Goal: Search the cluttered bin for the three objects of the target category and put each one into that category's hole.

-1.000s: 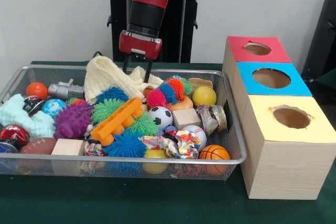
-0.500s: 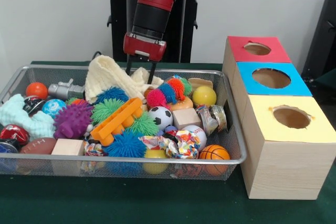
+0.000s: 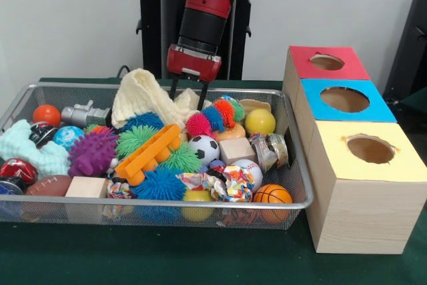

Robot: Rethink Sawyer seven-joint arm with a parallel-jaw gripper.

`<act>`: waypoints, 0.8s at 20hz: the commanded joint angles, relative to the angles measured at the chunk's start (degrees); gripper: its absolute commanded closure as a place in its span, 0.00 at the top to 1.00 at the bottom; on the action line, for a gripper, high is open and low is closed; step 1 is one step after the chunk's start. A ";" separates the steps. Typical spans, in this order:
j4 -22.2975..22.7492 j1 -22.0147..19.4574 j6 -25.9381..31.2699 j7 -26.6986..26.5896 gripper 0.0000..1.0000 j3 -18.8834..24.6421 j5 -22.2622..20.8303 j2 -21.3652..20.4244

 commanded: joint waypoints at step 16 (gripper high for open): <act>6.47 13.96 -1.40 9.48 1.00 9.74 8.17 6.41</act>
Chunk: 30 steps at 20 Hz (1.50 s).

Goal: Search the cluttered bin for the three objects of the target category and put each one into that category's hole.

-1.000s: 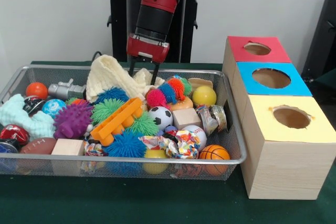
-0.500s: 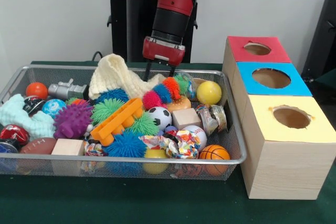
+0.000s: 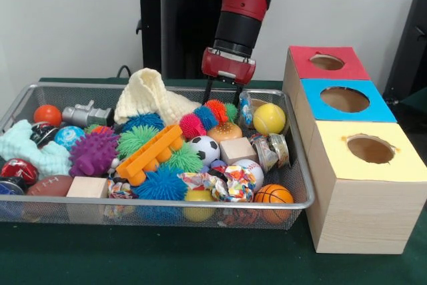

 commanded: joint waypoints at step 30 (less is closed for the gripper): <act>11.46 -10.84 6.66 5.77 1.00 13.35 -11.25 -10.25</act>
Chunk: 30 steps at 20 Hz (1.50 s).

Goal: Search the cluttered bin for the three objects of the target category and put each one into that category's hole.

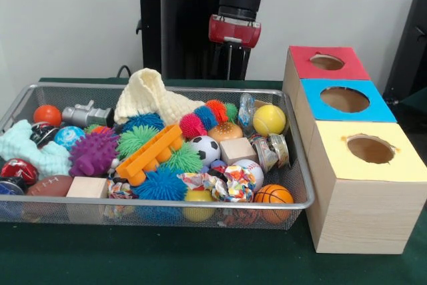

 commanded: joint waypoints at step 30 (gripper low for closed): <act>-9.75 -6.77 26.08 4.67 1.00 13.20 0.77 -6.97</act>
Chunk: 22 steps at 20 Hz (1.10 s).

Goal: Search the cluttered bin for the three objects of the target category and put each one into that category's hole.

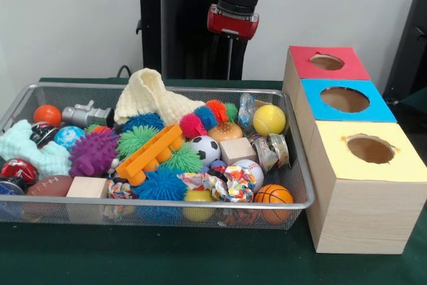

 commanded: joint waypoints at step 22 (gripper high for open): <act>-18.37 -3.32 10.22 0.44 1.00 15.25 2.78 0.77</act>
